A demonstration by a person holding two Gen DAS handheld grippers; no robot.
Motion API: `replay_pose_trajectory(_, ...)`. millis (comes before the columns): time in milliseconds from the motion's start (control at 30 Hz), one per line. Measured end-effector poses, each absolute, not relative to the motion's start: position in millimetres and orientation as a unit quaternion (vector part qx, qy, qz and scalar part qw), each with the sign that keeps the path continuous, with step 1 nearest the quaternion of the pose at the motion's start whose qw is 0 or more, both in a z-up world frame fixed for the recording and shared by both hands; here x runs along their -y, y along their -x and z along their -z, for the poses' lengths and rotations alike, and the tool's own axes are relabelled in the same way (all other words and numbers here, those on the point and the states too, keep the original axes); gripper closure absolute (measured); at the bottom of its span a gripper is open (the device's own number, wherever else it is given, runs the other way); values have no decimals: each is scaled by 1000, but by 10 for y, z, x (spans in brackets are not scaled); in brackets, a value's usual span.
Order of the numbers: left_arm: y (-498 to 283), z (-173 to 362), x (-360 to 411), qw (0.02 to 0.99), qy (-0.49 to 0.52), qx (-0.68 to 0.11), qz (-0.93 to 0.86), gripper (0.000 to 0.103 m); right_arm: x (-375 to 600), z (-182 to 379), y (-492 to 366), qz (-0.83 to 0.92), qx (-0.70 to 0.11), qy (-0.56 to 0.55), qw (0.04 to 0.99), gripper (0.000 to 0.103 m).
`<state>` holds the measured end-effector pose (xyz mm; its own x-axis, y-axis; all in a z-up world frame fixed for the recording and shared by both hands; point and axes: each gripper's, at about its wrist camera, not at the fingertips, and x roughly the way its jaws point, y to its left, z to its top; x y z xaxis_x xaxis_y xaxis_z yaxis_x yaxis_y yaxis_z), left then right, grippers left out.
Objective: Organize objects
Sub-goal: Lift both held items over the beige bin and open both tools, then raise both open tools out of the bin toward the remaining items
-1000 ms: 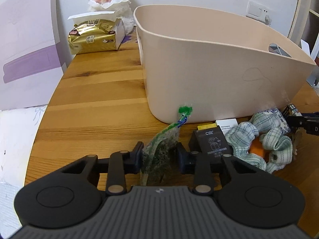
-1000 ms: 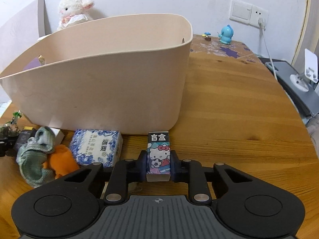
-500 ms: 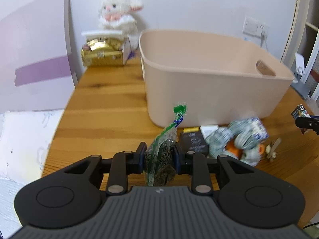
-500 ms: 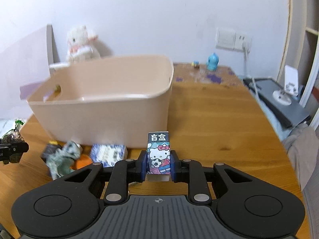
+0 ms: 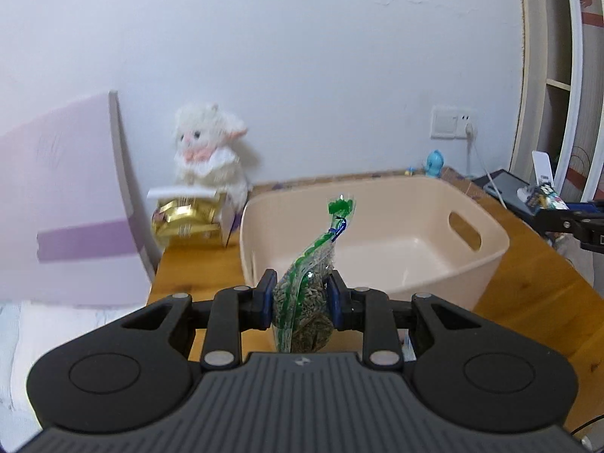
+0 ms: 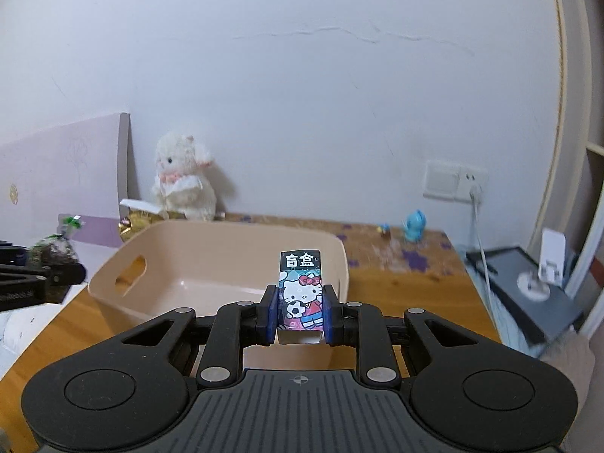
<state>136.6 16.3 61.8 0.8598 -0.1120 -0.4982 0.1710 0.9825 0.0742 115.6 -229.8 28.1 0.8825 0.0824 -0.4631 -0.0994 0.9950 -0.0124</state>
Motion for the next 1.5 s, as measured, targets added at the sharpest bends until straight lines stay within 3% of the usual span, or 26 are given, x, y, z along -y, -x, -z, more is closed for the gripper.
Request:
replay_pose_trajectory(300,-2064,-378,152,954,-63,-285,71,73,2152,-186,-1785,-60,-261,28,963,82)
replay_pose_trajectory(633,-2630,37,398,935,-87,-336,71,72,2083,280,-2221,-69,-335,47,938,82)
replay_pose_trajectory(667,-2654,73,406,933,-88,-341,74,72,2075,315,-2233,-68,-340,49,937,74)
replay_pose_trajectory(800,-2686,169,403,927,-90,-357,67,71,2082,361,-2193,-67,-337,46,938,58)
replay_pose_trajectory(833,-2684,170,396,927,-88,-359,67,68,2097,337,-2180,-69,-333,43,939,50)
replay_pose_trajectory(900,-2650,143,375,928,-85,-357,69,52,2121,279,-2109,-68,-321,38,944,38)
replay_pose_trajectory(967,-2591,89,379,932,-89,-346,67,23,2125,208,-2016,-62,-306,47,949,26)
replay_pose_trajectory(1033,-2501,11,372,938,-94,-328,65,16,2124,130,-1903,-56,-291,57,953,17)
replay_pose_trajectory(1067,-2456,-31,367,940,-95,-322,65,13,2120,94,-1847,-55,-286,60,955,9)
replay_pose_trajectory(1133,-2369,-112,364,943,-92,-314,63,11,2116,24,-1718,-53,-276,65,958,1)
replay_pose_trajectory(1500,-1828,-369,278,949,-96,-298,35,0,2110,-106,-1206,-49,-275,74,957,0)
